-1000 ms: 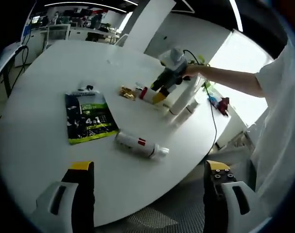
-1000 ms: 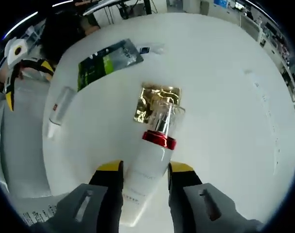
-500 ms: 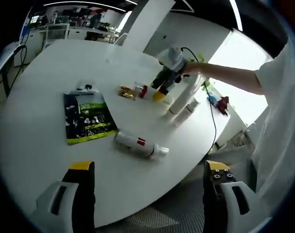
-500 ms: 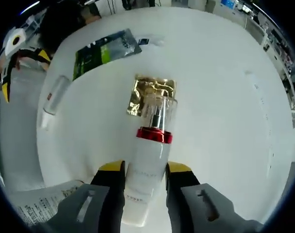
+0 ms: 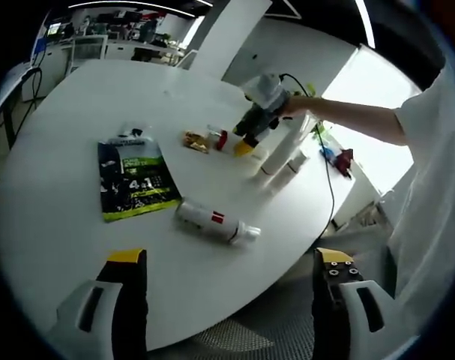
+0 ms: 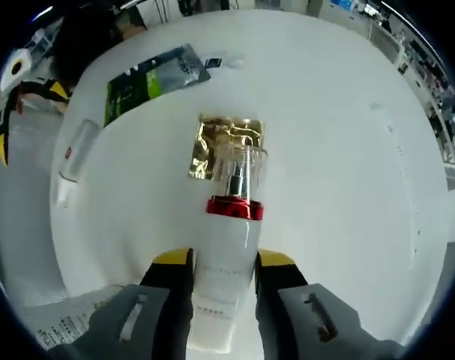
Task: Arrange the skincare products in the storage area until every visible bottle or jar stands upright without overlapping.
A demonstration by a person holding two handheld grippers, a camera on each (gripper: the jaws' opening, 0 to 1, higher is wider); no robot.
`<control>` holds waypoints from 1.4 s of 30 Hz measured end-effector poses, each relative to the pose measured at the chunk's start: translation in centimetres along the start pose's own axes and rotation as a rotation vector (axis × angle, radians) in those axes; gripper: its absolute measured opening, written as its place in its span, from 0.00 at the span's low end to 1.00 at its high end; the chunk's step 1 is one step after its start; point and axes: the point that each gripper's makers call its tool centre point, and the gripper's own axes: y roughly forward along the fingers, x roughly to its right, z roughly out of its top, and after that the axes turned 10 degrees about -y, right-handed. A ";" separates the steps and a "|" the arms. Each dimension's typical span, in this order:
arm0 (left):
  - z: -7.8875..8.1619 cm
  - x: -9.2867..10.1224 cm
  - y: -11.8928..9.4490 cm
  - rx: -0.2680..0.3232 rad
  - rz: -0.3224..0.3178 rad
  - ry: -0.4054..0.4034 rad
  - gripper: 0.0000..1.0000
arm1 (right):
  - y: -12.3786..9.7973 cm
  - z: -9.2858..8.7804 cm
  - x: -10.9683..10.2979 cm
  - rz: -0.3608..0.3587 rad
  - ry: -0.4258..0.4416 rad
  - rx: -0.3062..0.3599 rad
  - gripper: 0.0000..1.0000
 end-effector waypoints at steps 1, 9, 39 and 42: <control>0.1 0.1 0.0 0.001 -0.002 0.002 0.84 | -0.1 0.1 0.0 -0.008 0.008 -0.010 0.31; 0.0 0.4 -0.1 -0.004 -0.003 0.014 0.83 | -0.2 0.1 0.4 -0.043 0.062 0.031 0.28; 0.6 1.8 -1.0 0.025 -0.029 0.054 0.83 | -6.5 3.0 2.8 -0.203 -0.001 0.206 0.27; 1.0 2.1 -1.2 0.038 -0.034 0.050 0.83 | -7.6 3.4 3.1 -0.223 -0.015 0.214 0.27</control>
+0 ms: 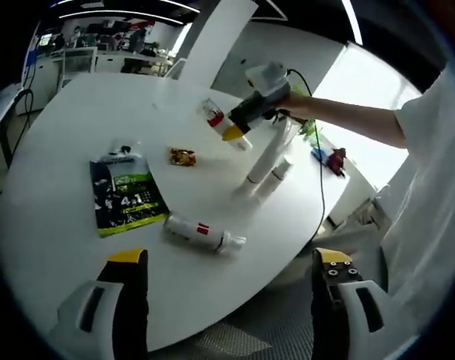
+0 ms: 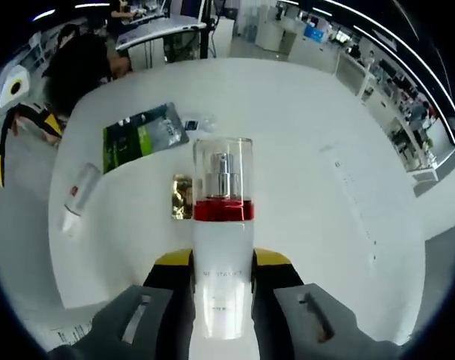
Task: Arrange the skincare products in the storage area until every visible bottle or jar stands upright without overlapping.
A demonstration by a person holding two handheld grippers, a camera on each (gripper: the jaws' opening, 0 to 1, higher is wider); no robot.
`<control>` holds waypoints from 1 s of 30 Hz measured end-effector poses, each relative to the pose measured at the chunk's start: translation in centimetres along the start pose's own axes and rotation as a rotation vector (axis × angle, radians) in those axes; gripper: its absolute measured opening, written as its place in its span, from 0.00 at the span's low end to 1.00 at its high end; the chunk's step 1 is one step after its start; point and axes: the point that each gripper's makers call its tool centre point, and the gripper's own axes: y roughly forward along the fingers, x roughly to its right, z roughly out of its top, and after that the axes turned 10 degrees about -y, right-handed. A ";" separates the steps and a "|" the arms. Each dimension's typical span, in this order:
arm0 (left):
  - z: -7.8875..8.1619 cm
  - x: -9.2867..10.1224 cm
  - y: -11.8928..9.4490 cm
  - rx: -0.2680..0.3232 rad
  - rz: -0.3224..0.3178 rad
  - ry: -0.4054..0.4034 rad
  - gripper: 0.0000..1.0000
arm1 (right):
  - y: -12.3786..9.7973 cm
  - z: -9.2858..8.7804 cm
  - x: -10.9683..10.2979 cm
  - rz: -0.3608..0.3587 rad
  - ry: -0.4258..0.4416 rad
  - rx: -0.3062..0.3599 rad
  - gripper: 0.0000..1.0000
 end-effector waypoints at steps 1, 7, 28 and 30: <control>0.1 0.1 0.0 0.005 0.000 -0.001 0.83 | -0.4 0.2 0.0 0.000 -0.003 0.003 0.27; 0.1 0.5 0.0 0.006 -0.008 0.016 0.82 | -2.5 2.3 -0.1 -0.036 -0.036 0.047 0.27; 2.3 4.4 -1.9 0.105 -0.080 0.091 0.81 | -13.2 11.4 -3.9 -0.289 -0.114 0.305 0.27; 2.5 4.7 -2.2 0.117 -0.090 0.095 0.81 | -14.0 12.4 -5.4 -0.292 -0.124 0.324 0.27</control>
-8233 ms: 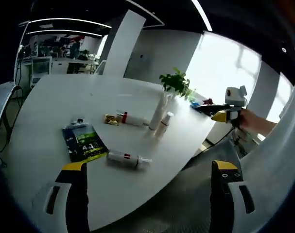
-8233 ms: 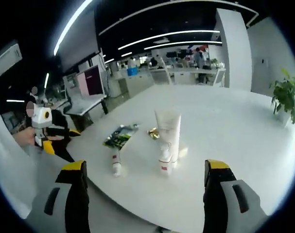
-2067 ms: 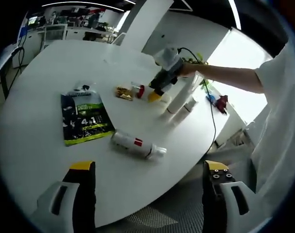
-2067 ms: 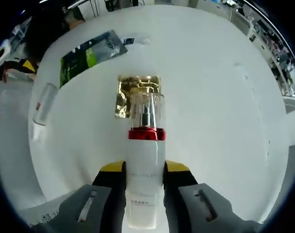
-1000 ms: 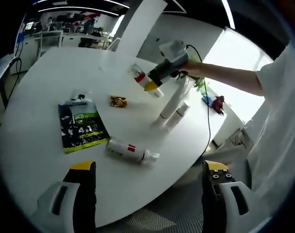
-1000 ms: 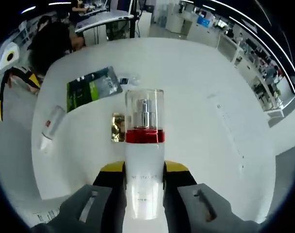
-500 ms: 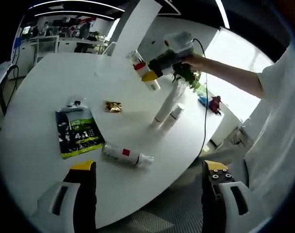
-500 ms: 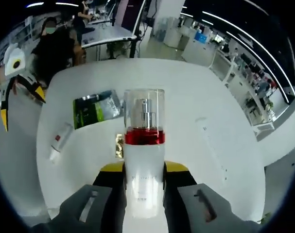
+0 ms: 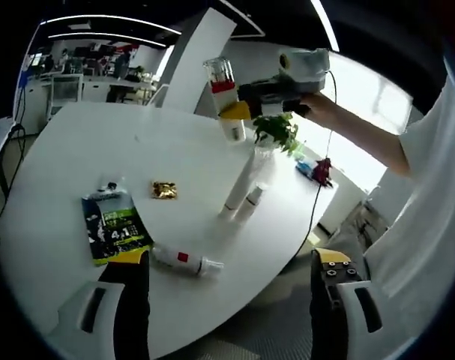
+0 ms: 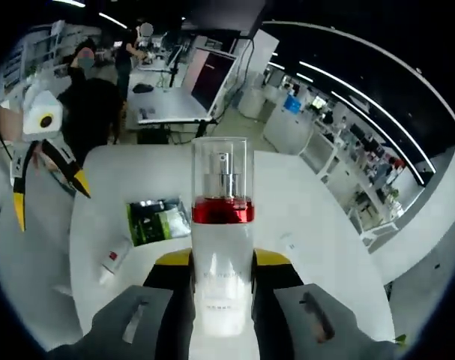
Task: Arrange the skincare products in the storage area until every visible bottle or jar stands upright without overlapping.
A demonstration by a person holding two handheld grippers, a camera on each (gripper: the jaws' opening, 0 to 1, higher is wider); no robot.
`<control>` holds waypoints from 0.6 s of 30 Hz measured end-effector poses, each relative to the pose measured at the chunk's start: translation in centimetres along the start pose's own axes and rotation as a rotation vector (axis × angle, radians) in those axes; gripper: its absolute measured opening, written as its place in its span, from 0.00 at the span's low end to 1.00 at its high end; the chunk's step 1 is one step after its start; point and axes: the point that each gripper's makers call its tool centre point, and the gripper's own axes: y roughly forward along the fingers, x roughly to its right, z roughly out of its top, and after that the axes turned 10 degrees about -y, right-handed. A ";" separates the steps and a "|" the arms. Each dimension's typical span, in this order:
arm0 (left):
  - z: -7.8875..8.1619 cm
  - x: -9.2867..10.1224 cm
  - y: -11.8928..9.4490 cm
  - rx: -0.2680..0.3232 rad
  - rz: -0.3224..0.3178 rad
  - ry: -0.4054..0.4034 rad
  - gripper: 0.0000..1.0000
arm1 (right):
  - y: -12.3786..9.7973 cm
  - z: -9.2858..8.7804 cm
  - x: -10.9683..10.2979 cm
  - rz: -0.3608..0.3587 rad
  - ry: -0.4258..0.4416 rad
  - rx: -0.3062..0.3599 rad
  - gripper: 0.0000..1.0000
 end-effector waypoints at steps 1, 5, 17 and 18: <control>0.1 0.1 -0.2 0.007 -0.002 0.003 0.81 | -0.4 0.7 -0.6 0.000 -0.011 0.015 0.27; 0.8 0.5 -1.1 0.036 -0.006 0.000 0.82 | -2.0 2.9 -2.8 0.002 -0.005 0.067 0.27; 2.9 2.9 -2.8 0.138 -0.047 -0.035 0.81 | -4.5 4.8 -7.4 -0.019 0.028 0.107 0.27; 3.1 3.0 -2.9 0.147 -0.050 -0.038 0.82 | -4.7 4.8 -7.6 -0.031 0.036 0.108 0.27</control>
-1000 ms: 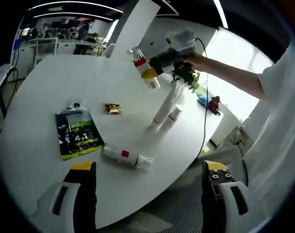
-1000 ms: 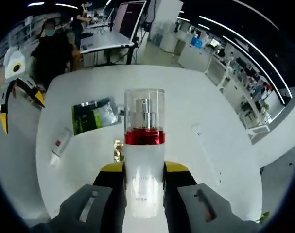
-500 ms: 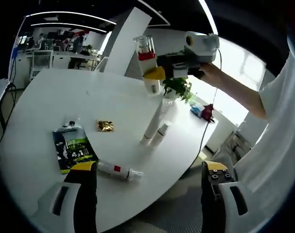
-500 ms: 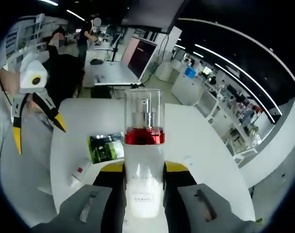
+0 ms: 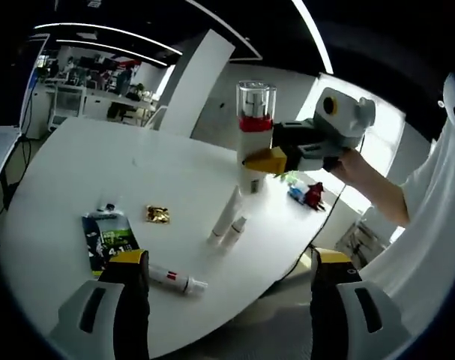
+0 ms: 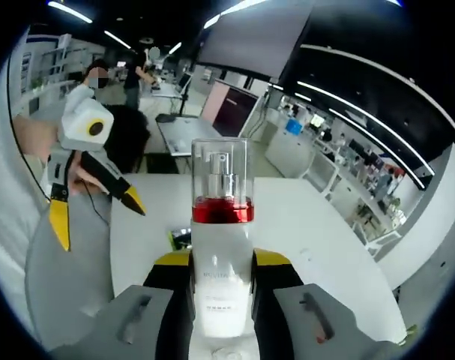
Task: Arrange the skincare products in the storage area until every visible bottle or jar stands upright without overlapping.
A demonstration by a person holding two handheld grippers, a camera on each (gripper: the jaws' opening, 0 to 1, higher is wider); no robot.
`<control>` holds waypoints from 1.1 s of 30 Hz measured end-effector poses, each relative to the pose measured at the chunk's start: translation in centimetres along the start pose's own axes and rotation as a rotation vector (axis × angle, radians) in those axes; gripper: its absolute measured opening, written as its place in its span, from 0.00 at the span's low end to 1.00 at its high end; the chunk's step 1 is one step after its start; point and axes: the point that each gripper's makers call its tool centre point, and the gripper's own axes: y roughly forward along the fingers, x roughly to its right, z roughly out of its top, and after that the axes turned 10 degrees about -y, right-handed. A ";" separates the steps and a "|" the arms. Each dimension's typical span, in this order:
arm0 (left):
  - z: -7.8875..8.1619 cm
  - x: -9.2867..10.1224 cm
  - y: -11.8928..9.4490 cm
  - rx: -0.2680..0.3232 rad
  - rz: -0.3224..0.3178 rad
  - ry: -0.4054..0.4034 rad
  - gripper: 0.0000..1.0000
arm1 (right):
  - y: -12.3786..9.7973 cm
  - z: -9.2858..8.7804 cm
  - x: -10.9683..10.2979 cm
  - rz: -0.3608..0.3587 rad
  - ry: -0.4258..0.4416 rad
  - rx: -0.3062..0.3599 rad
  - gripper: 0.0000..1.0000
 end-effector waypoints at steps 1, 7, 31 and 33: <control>0.5 0.4 -0.1 0.022 -0.008 -0.006 0.82 | -0.3 0.1 -0.5 -0.008 0.004 0.003 0.27; 2.4 2.7 0.0 0.112 -0.062 -0.027 0.84 | -0.7 0.0 -3.4 -0.034 0.005 -0.017 0.27; 3.1 5.0 0.7 0.230 -0.066 -0.043 0.34 | -1.1 2.1 -9.4 -0.078 0.016 -0.039 0.27; 3.1 5.2 0.8 0.232 -0.064 -0.034 0.32 | -1.1 2.2 -9.5 -0.079 0.018 -0.041 0.27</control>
